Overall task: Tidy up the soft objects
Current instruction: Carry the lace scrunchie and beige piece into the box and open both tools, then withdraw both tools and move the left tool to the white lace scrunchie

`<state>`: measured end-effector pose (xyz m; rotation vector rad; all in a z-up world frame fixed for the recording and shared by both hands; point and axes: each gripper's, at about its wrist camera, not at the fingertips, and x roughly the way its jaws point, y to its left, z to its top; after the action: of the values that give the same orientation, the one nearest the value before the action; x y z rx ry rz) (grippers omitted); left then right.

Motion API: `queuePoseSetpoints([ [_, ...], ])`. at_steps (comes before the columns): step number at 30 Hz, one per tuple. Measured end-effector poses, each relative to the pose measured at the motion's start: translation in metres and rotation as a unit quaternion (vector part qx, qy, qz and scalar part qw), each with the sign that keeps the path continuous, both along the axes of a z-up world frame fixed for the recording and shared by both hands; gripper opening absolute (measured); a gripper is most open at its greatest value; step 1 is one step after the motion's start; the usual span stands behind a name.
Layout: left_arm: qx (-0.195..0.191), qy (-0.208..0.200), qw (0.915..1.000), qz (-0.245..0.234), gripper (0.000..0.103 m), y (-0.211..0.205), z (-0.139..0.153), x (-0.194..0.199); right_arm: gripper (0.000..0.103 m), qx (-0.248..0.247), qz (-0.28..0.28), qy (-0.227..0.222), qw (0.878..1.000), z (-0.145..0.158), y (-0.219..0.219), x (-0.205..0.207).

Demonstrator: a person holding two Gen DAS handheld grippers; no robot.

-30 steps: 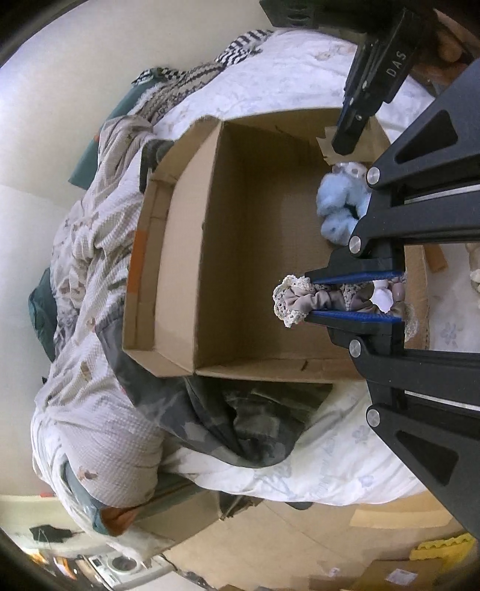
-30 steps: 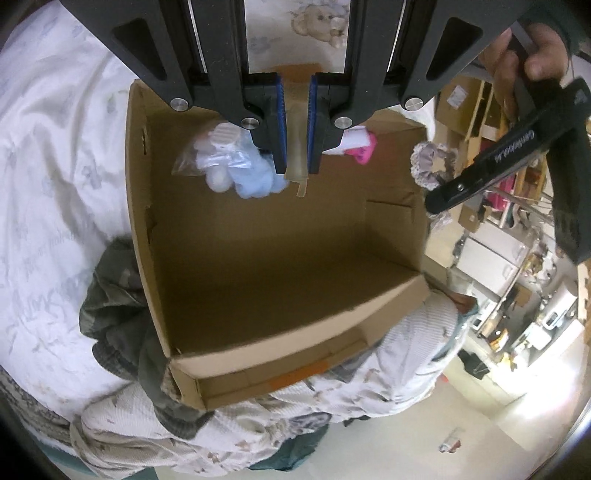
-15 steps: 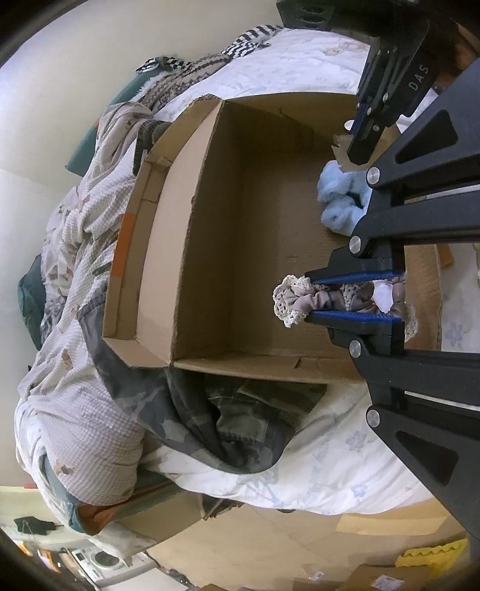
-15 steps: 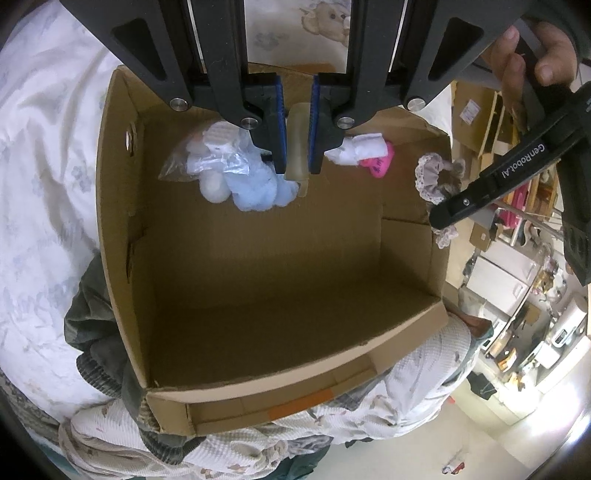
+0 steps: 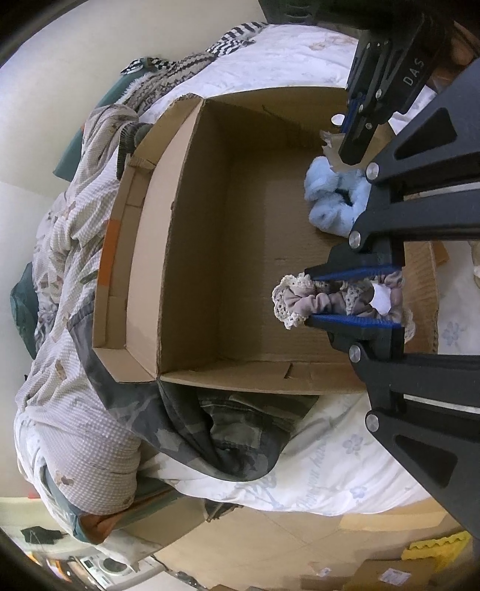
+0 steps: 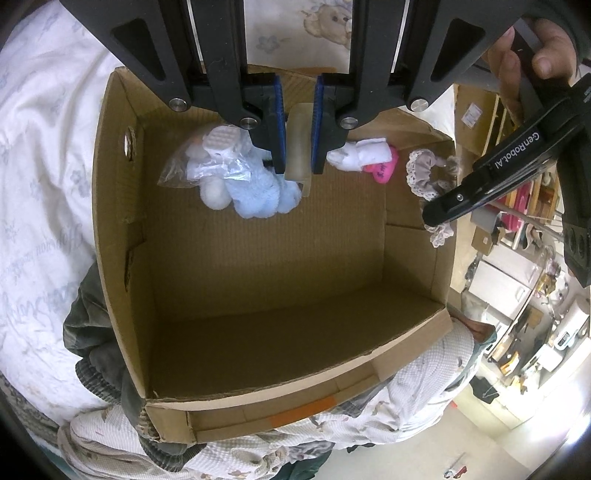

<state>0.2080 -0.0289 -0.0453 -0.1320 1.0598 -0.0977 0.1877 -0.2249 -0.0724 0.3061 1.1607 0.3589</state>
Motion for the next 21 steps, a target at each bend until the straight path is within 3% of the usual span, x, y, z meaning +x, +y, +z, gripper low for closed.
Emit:
queuePoseSetpoints([
  [2,-0.001,0.005,1.0000,0.002,0.018,0.000,-0.001,0.000,0.018,0.002,-0.002,0.000,1.000,0.000,-0.001,0.000],
  [5,-0.004,0.011,0.9999,0.001,0.030,0.001,-0.003,-0.001,0.021,0.006,-0.004,-0.002,1.000,0.001,-0.002,0.000],
  [7,-0.004,0.008,1.0000,0.004,0.049,0.001,-0.002,-0.001,0.026,0.009,-0.008,-0.002,1.000,0.001,-0.004,0.001],
  [9,0.004,-0.002,1.0000,0.009,0.059,0.001,0.002,-0.003,0.032,0.015,-0.013,0.000,1.000,0.001,-0.006,0.001],
  [10,0.007,-0.007,0.9999,0.010,0.061,0.001,0.004,-0.003,0.035,0.017,-0.016,0.001,1.000,0.001,-0.007,0.002],
  [11,0.009,-0.008,0.9999,0.010,0.061,0.001,0.004,-0.003,0.045,0.018,-0.019,0.002,1.000,0.001,-0.008,0.002],
  [12,0.012,-0.008,0.9999,0.010,0.062,0.000,0.005,-0.003,0.068,0.019,-0.022,0.002,1.000,0.001,-0.009,0.002],
  [13,0.014,-0.007,0.9998,0.009,0.062,0.000,0.004,-0.003,0.075,0.021,-0.027,0.000,0.999,0.001,-0.010,0.001],
  [21,0.030,-0.004,0.9995,0.006,0.062,-0.003,0.003,-0.002,0.077,0.027,-0.036,-0.002,0.999,0.003,-0.015,0.001],
])
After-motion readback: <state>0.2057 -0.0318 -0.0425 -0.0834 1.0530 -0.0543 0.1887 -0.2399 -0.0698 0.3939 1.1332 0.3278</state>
